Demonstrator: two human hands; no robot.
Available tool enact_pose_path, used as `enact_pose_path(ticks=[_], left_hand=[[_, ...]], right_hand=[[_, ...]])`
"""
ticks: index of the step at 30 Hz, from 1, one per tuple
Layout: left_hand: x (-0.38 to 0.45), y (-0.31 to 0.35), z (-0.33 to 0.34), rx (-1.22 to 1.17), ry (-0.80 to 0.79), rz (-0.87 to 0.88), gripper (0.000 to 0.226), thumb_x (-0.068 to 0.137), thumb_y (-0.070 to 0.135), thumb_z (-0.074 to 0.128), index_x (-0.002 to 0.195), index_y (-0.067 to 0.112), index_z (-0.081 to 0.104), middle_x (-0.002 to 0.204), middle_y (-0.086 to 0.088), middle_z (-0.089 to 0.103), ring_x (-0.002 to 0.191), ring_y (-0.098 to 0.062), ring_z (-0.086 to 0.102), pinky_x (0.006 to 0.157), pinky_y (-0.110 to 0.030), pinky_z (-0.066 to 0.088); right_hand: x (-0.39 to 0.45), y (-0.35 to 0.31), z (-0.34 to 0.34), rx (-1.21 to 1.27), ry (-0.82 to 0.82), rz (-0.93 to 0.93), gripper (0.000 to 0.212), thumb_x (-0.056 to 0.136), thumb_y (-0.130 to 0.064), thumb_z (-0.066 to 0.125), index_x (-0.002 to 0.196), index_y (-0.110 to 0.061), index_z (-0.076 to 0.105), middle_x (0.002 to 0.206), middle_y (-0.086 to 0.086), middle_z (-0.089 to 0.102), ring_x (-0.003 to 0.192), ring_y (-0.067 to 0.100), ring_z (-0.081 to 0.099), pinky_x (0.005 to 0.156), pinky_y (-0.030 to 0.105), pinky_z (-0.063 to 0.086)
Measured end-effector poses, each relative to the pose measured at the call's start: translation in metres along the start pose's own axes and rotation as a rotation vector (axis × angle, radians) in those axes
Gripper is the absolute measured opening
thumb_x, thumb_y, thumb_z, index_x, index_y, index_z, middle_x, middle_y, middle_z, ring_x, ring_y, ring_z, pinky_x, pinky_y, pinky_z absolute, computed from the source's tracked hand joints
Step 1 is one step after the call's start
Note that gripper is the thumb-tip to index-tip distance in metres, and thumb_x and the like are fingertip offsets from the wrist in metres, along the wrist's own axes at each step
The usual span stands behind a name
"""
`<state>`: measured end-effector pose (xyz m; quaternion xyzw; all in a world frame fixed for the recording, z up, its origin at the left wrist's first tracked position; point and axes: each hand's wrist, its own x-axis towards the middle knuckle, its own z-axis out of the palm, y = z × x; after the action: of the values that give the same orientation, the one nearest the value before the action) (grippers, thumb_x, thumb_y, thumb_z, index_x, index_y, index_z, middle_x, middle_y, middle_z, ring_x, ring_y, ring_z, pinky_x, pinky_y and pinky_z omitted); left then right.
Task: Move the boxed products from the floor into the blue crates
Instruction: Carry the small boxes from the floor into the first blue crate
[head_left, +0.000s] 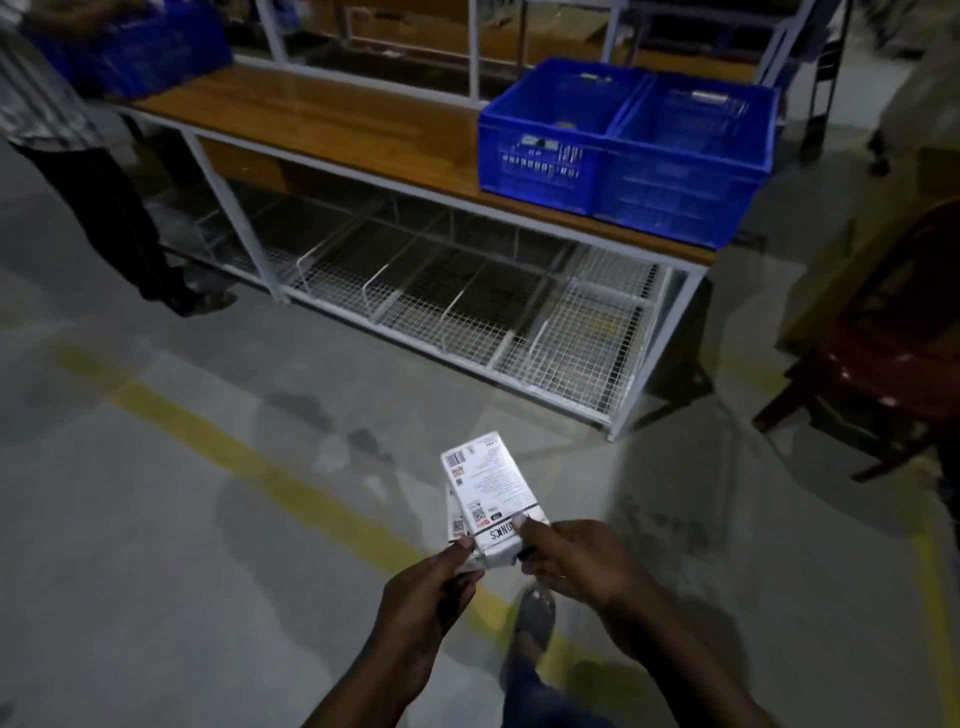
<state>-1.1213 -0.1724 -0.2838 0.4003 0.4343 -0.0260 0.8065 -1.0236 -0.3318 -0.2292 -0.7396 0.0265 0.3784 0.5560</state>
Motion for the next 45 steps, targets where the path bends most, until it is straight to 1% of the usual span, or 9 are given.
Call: enact_pose_path(ticks=[7, 16, 21, 26, 30, 34, 40, 43, 45], left_hand=[[0.087, 0.083, 0.107, 0.106, 0.015, 0.082, 0.024, 0.085, 0.021, 0.080, 0.103, 0.005, 0.081, 0.107, -0.018, 0.078, 0.101, -0.029, 0.072, 0.104, -0.044, 0.052], [0.202, 0.201, 0.205, 0.010, -0.061, 0.032, 0.040, 0.087, 0.025, 0.077, 0.121, 0.006, 0.070, 0.115, -0.017, 0.076, 0.112, -0.031, 0.072, 0.101, -0.037, 0.052], [0.271, 0.282, 0.241, -0.031, -0.152, 0.058, 0.036, 0.093, 0.024, 0.070, 0.124, 0.005, 0.066, 0.120, -0.019, 0.074, 0.113, -0.031, 0.072, 0.106, -0.039, 0.048], [0.352, 0.377, 0.269, 0.027, -0.232, 0.138, 0.038, 0.094, 0.023, 0.067, 0.126, 0.002, 0.068, 0.121, -0.020, 0.073, 0.116, -0.031, 0.071, 0.101, -0.033, 0.055], [0.410, 0.452, 0.295, 0.042, -0.246, 0.157, 0.046, 0.087, 0.023, 0.070, 0.126, -0.001, 0.068, 0.120, -0.023, 0.073, 0.116, -0.034, 0.070, 0.094, -0.031, 0.057], [0.447, 0.524, 0.332, 0.095, -0.333, 0.187, 0.038, 0.092, 0.019, 0.066, 0.124, -0.003, 0.068, 0.118, -0.024, 0.073, 0.118, -0.037, 0.068, 0.097, -0.035, 0.056], [0.489, 0.595, 0.391, 0.161, -0.390, 0.237, 0.038, 0.088, 0.023, 0.069, 0.119, 0.000, 0.071, 0.115, -0.023, 0.075, 0.115, -0.035, 0.070, 0.105, -0.041, 0.054], [0.510, 0.610, 0.415, 0.170, -0.387, 0.240, 0.042, 0.085, 0.024, 0.071, 0.118, -0.001, 0.071, 0.115, -0.023, 0.075, 0.113, -0.033, 0.071, 0.099, -0.036, 0.056], [0.523, 0.616, 0.428, 0.169, -0.377, 0.235, 0.051, 0.082, 0.024, 0.072, 0.123, -0.007, 0.067, 0.115, -0.024, 0.074, 0.114, -0.034, 0.070, 0.100, -0.037, 0.056]], right_hand=[[0.112, -0.071, -0.086, 0.259, -0.084, 0.103, 0.053, 0.060, -0.051, 0.087, 0.093, -0.010, 0.084, 0.101, 0.018, 0.079, 0.101, 0.029, 0.076, 0.093, 0.035, 0.059], [0.234, -0.165, -0.155, 0.575, 0.072, 0.079, 0.052, 0.068, -0.040, 0.083, 0.104, -0.003, 0.076, 0.099, 0.021, 0.078, 0.091, 0.029, 0.078, 0.071, 0.029, 0.062], [0.302, -0.221, -0.184, 0.584, 0.195, -0.010, 0.057, 0.068, -0.039, 0.085, 0.107, 0.001, 0.073, 0.100, 0.021, 0.078, 0.096, 0.032, 0.077, 0.087, 0.036, 0.059], [0.383, -0.291, -0.196, 0.603, 0.304, -0.065, 0.046, 0.067, -0.037, 0.086, 0.089, 0.002, 0.081, 0.098, 0.024, 0.077, 0.098, 0.035, 0.075, 0.099, 0.043, 0.057], [0.444, -0.354, -0.202, 0.660, 0.366, -0.119, 0.045, 0.072, -0.035, 0.082, 0.094, 0.003, 0.076, 0.094, 0.021, 0.074, 0.086, 0.029, 0.071, 0.072, 0.026, 0.062], [0.498, -0.416, -0.209, 0.743, 0.399, -0.155, 0.040, 0.078, -0.034, 0.078, 0.098, 0.001, 0.075, 0.097, 0.021, 0.077, 0.089, 0.028, 0.076, 0.070, 0.027, 0.062], [0.583, -0.497, -0.240, 0.848, 0.235, -0.202, 0.037, 0.090, -0.037, 0.072, 0.073, -0.017, 0.046, 0.046, -0.004, 0.044, 0.050, 0.014, 0.053, 0.073, 0.024, 0.058], [0.639, -0.532, -0.266, 0.818, 0.308, -0.177, 0.034, 0.089, -0.037, 0.075, 0.105, -0.007, 0.068, 0.082, 0.012, 0.077, 0.083, 0.022, 0.076, 0.083, 0.033, 0.062], [0.685, -0.549, -0.287, 0.814, 0.340, -0.153, 0.046, 0.087, -0.038, 0.078, 0.121, -0.010, 0.067, 0.107, 0.018, 0.076, 0.099, 0.027, 0.074, 0.096, 0.039, 0.059]])
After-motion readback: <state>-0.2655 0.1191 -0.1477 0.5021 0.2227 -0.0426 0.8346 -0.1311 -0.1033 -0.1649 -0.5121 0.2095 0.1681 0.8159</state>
